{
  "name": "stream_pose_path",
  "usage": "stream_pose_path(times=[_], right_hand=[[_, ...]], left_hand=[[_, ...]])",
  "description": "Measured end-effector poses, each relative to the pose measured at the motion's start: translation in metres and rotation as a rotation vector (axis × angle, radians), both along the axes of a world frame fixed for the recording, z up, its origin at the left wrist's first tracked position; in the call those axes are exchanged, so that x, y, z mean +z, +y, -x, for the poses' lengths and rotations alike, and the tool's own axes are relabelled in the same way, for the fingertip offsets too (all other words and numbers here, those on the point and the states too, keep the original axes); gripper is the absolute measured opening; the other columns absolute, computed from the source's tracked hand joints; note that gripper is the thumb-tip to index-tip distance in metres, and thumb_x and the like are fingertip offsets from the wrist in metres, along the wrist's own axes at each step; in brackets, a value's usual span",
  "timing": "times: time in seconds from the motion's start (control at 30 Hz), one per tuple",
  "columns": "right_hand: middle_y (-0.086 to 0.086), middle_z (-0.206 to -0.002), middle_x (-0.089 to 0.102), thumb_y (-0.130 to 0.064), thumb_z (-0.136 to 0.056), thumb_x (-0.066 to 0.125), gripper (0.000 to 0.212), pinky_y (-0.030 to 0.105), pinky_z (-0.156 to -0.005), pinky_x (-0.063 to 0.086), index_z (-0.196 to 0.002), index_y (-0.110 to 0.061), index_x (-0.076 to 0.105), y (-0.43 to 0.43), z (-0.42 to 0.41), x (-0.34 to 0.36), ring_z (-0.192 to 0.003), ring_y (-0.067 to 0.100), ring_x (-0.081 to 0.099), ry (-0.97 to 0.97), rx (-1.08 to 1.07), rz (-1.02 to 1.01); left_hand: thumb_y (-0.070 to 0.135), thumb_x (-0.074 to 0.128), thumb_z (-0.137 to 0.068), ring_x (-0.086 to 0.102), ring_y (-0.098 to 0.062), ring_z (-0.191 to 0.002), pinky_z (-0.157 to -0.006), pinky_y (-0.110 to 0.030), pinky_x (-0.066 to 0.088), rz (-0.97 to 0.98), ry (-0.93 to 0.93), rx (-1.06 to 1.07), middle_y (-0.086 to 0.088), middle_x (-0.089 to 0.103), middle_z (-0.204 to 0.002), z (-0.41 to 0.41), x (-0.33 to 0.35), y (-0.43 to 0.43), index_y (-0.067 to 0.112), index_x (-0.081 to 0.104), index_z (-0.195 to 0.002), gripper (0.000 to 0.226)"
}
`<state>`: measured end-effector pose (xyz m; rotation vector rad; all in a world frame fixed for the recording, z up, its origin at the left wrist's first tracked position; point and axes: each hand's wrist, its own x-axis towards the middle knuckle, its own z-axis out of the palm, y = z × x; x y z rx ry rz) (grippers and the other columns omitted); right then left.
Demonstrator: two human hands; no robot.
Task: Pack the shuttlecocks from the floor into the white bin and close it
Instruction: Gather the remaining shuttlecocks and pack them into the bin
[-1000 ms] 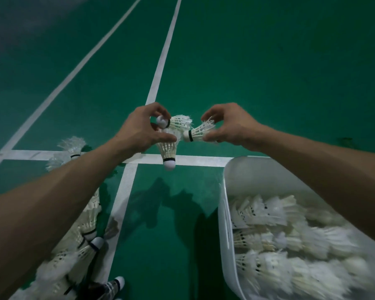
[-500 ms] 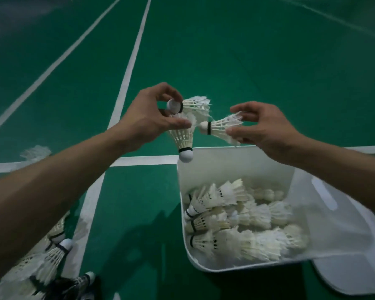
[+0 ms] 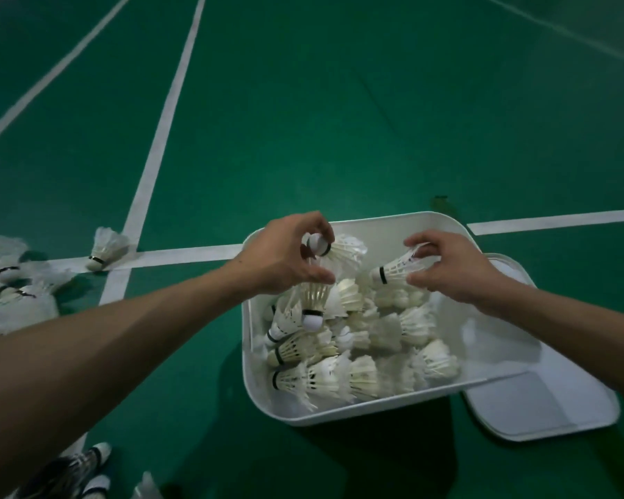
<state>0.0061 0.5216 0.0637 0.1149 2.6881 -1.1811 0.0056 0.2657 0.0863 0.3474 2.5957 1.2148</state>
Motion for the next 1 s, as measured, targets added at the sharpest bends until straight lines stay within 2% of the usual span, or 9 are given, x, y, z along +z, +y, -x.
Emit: stream_pose_path(times=[0.17, 0.33, 0.53, 0.6, 0.7, 0.83, 1.0], right_hand=[[-0.001, -0.109, 0.063, -0.005, -0.076, 0.075, 0.051, 0.022, -0.052, 0.047, -0.121, -0.024, 0.058, -0.001, 0.004, -0.019, -0.07, 0.01, 0.061, -0.066, 0.028, -0.076], [0.0, -0.11, 0.059, 0.001, -0.079, 0.072, 0.053, 0.01, -0.042, 0.041, -0.125, -0.019, 0.055, -0.018, 0.004, -0.031, -0.072, 0.008, 0.058, -0.14, 0.095, -0.034], [-0.001, -0.114, 0.057, 0.001, -0.079, 0.072, 0.061, 0.024, -0.066, 0.056, -0.134, -0.017, 0.051, -0.037, 0.008, -0.048, -0.087, 0.016, 0.063, -0.228, 0.108, 0.009], [-0.003, -0.112, 0.055, 0.001, -0.081, 0.07, 0.062, 0.022, -0.066, 0.056, -0.137, -0.016, 0.049, -0.042, 0.009, -0.05, -0.091, 0.017, 0.062, -0.238, 0.108, 0.021], [-0.006, -0.108, 0.052, 0.004, -0.083, 0.068, 0.061, 0.023, -0.061, 0.056, -0.138, -0.013, 0.047, -0.046, 0.013, -0.047, -0.087, 0.016, 0.061, -0.273, 0.092, 0.054], [-0.001, -0.118, 0.054, 0.005, -0.083, 0.067, 0.061, 0.044, -0.07, 0.06, -0.138, -0.013, 0.047, -0.045, 0.02, -0.041, -0.087, 0.025, 0.066, -0.308, 0.095, 0.088], [0.009, -0.126, 0.05, 0.006, -0.083, 0.066, 0.063, 0.037, -0.079, 0.058, -0.14, -0.008, 0.043, -0.048, 0.014, -0.051, -0.094, 0.026, 0.063, -0.323, 0.094, 0.076]], left_hand=[[0.028, 0.084, -0.063, 0.063, -0.004, -0.083, -0.075, -0.023, 0.053, 0.036, 0.009, 0.018, 0.007, 0.064, -0.102, 0.001, -0.01, 0.003, 0.03, 0.056, -0.099, 0.046], [0.031, 0.085, -0.061, 0.066, -0.009, -0.083, -0.084, -0.039, 0.055, 0.037, 0.023, 0.069, 0.008, 0.065, -0.102, 0.005, -0.013, -0.001, 0.032, 0.056, -0.098, 0.046], [0.033, 0.085, -0.06, 0.067, -0.009, -0.083, -0.083, -0.04, 0.055, 0.017, 0.022, 0.083, 0.01, 0.064, -0.106, 0.006, -0.015, -0.001, 0.033, 0.056, -0.099, 0.049], [0.033, 0.085, -0.06, 0.067, -0.01, -0.083, -0.083, -0.04, 0.055, 0.005, 0.016, 0.082, 0.01, 0.063, -0.106, 0.006, -0.015, -0.001, 0.032, 0.056, -0.1, 0.049], [0.032, 0.084, -0.061, 0.066, -0.01, -0.084, -0.082, -0.04, 0.056, -0.011, 0.01, 0.077, 0.009, 0.063, -0.106, 0.008, -0.015, 0.0, 0.031, 0.056, -0.101, 0.049], [0.031, 0.084, -0.061, 0.066, -0.011, -0.084, -0.081, -0.039, 0.056, -0.029, 0.011, 0.07, 0.009, 0.062, -0.109, 0.008, -0.014, 0.002, 0.03, 0.056, -0.101, 0.049], [0.03, 0.085, -0.062, 0.066, -0.012, -0.083, -0.079, -0.038, 0.056, -0.023, 0.011, 0.066, 0.008, 0.061, -0.11, 0.007, -0.015, 0.004, 0.029, 0.056, -0.101, 0.048]])
